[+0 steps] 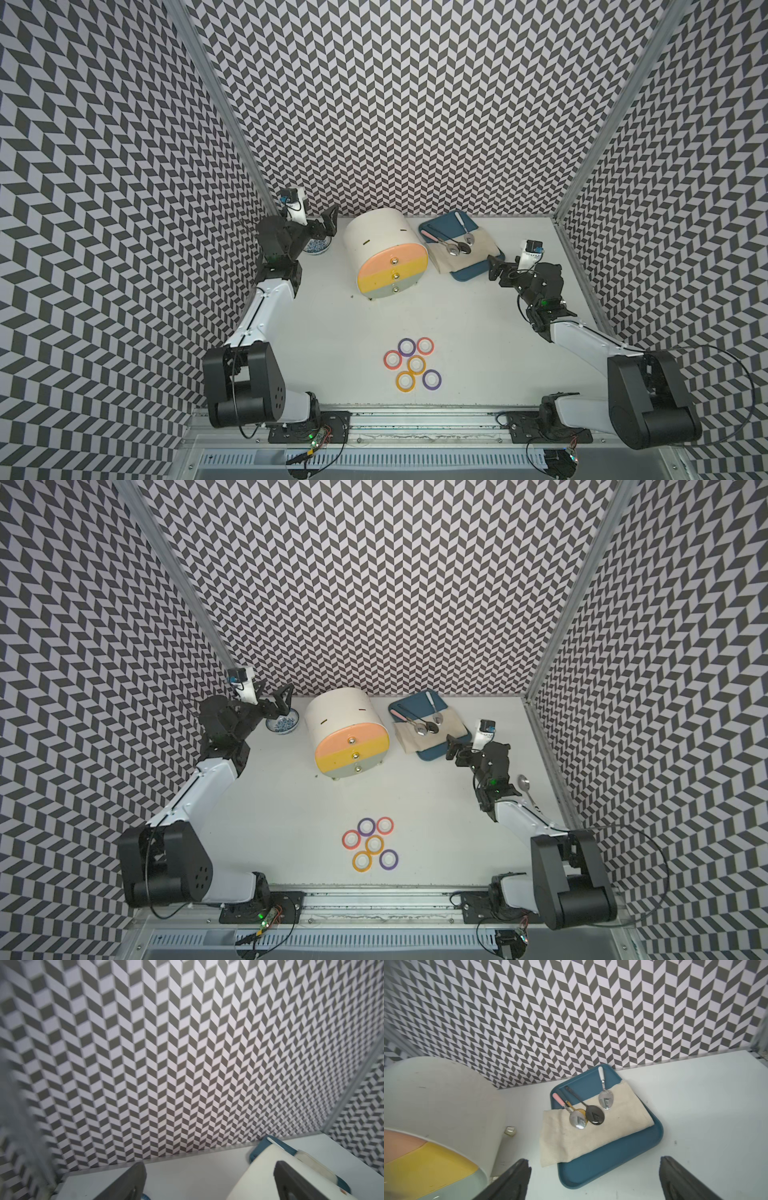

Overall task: Place the transparent tape into the drawer according to color
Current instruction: Move the storage box to the center of the board.

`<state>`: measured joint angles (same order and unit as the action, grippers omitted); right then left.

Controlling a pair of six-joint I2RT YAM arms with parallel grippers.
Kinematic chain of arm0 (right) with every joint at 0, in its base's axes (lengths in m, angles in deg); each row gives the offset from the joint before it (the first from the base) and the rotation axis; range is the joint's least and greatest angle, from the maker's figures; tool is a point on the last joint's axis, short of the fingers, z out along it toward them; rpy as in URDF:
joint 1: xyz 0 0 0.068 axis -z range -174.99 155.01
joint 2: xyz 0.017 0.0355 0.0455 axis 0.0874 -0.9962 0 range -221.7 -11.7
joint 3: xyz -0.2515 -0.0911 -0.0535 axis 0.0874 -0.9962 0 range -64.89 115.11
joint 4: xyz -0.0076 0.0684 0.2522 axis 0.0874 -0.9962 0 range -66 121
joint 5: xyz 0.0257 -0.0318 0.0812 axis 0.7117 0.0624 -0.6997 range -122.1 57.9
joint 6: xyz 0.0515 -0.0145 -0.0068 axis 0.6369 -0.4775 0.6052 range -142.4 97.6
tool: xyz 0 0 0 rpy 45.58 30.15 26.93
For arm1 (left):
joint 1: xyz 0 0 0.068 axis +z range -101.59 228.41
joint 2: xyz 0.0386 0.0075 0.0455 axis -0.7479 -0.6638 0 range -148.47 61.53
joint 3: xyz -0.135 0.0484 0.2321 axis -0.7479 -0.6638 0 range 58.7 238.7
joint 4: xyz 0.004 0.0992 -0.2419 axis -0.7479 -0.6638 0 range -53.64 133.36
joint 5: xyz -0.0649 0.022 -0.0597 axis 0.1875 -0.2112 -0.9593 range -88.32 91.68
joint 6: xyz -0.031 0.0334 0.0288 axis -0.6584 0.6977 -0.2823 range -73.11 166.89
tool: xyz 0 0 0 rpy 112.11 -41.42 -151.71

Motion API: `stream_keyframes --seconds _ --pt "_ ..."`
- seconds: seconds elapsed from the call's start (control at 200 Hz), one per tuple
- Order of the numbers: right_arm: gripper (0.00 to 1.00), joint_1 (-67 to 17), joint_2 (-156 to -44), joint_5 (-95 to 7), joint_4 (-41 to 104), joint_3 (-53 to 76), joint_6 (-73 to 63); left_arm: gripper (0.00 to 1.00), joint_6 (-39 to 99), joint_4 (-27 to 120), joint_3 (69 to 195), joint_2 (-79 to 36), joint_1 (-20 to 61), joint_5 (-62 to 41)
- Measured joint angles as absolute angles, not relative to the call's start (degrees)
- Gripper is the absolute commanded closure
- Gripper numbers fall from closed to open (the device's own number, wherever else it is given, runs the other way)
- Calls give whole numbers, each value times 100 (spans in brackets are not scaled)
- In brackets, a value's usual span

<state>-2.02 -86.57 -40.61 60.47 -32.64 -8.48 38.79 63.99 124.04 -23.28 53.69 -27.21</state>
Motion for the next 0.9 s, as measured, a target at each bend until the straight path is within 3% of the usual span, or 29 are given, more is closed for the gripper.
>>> stream_keyframes --seconds 0.355,0.901 --pt "0 -202 -8327 -4644 5562 -3247 -733 0 5060 4184 15495 -4573 4850 -3836" --pt "0 -202 -8327 -4841 5109 -3083 -735 3 6240 1603 17363 -5567 4278 -4349"
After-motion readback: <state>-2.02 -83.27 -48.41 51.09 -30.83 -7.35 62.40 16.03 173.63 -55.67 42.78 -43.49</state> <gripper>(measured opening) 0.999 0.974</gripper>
